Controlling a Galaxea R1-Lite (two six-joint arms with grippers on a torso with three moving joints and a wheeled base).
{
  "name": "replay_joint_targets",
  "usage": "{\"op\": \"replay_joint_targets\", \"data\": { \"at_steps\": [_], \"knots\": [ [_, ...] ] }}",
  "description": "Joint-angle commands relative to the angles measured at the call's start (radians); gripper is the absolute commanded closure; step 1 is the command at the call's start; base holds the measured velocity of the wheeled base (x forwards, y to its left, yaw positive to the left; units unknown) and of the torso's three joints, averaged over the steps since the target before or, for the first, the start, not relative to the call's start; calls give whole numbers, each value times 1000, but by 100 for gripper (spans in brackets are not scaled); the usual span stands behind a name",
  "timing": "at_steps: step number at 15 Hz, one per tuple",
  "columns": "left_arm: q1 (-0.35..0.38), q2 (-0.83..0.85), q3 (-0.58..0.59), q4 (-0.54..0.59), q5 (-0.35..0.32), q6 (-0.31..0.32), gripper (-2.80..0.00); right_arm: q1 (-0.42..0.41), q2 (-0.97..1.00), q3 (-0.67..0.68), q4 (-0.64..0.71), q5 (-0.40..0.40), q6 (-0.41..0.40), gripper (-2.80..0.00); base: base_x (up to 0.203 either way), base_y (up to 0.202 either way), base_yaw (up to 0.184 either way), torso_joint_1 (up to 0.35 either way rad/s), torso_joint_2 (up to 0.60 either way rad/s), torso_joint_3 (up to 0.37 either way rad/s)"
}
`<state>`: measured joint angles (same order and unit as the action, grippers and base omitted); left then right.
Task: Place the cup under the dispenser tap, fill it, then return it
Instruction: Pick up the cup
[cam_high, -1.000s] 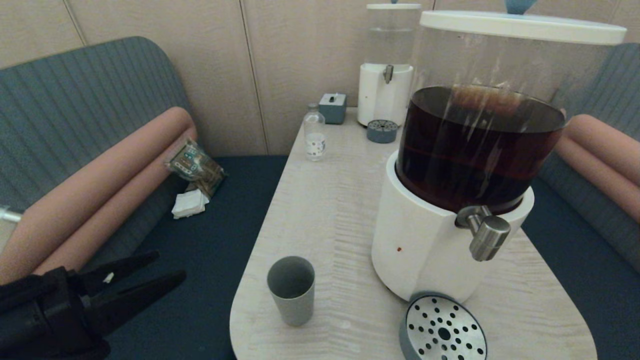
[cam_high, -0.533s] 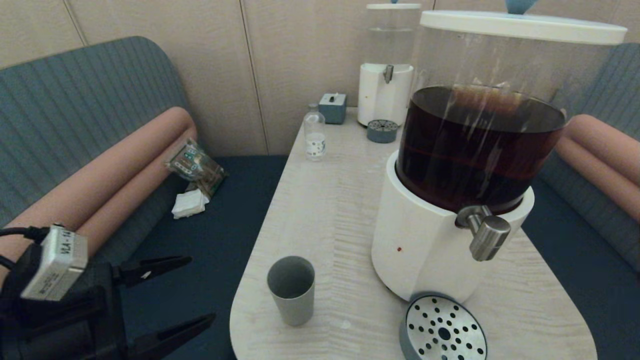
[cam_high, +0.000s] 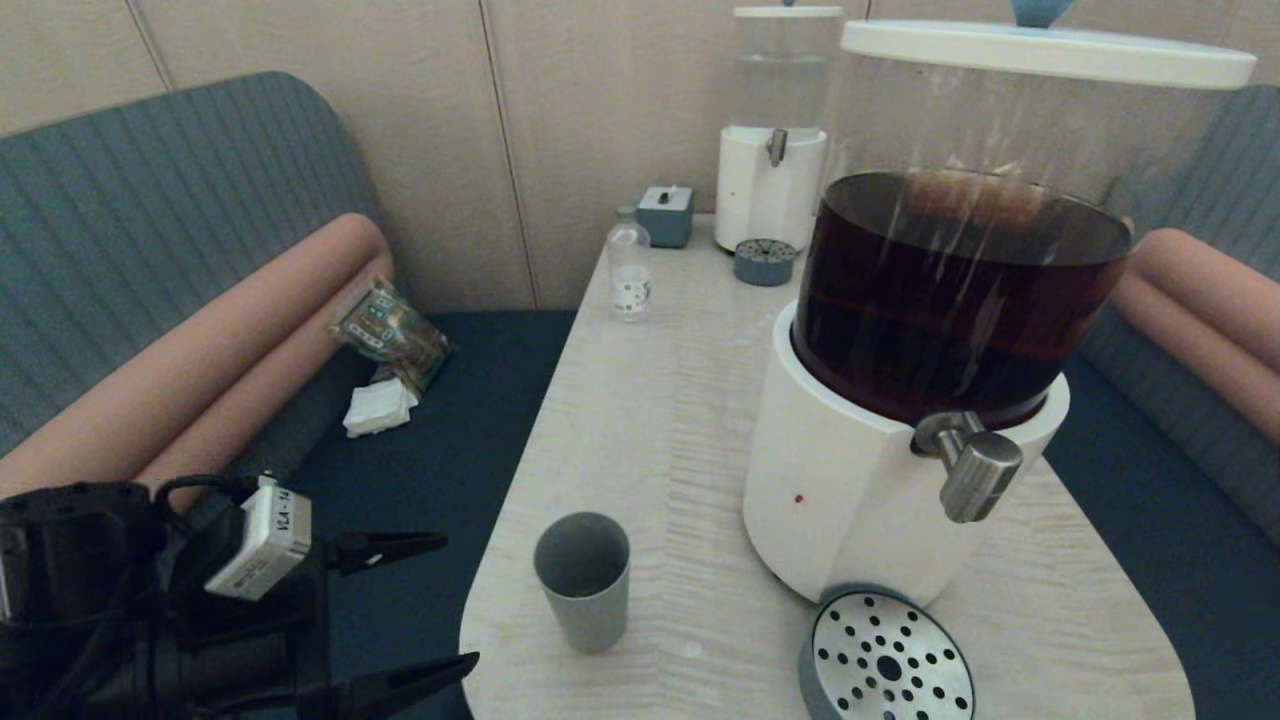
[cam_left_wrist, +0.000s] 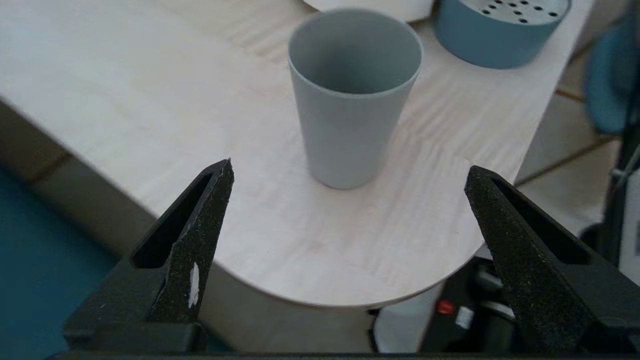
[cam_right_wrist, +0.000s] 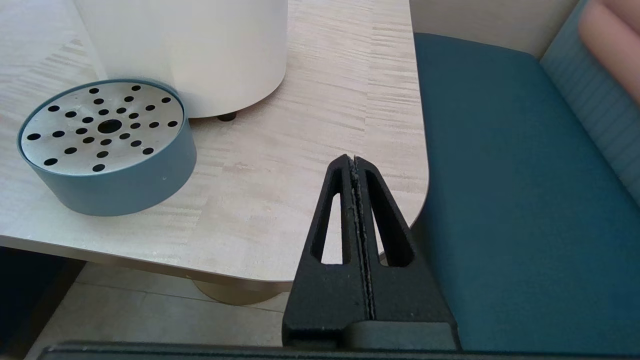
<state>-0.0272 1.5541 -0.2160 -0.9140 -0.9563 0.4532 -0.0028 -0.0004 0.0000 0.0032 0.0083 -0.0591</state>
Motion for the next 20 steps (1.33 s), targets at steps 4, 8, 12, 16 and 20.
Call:
{"op": "replay_joint_targets", "data": {
  "at_steps": [4, 8, 12, 16, 20],
  "knots": [
    [-7, 177, -46, -39, -63, 2, -280, 0, -4, 9, 0, 1, -1, 0, 0, 0, 0, 0, 0, 0],
    [-38, 251, -114, -41, -73, 2, -280, 1, -4, 9, 0, 0, -1, 0, 0, 0, 0, 0, 0, 0],
    [-94, 339, -157, -94, -72, -8, -280, 1, -4, 9, 0, 1, -1, 0, 0, 0, 0, 0, 0, 0],
    [-133, 391, -255, -101, -67, -29, -280, 0, -4, 9, 0, 1, -1, 0, 0, 0, 0, 0, 0, 0],
    [-183, 441, -321, -103, -51, -50, -280, 0, -4, 9, 0, 1, -1, 0, 0, 0, 0, 0, 0, 0]
  ]
}}
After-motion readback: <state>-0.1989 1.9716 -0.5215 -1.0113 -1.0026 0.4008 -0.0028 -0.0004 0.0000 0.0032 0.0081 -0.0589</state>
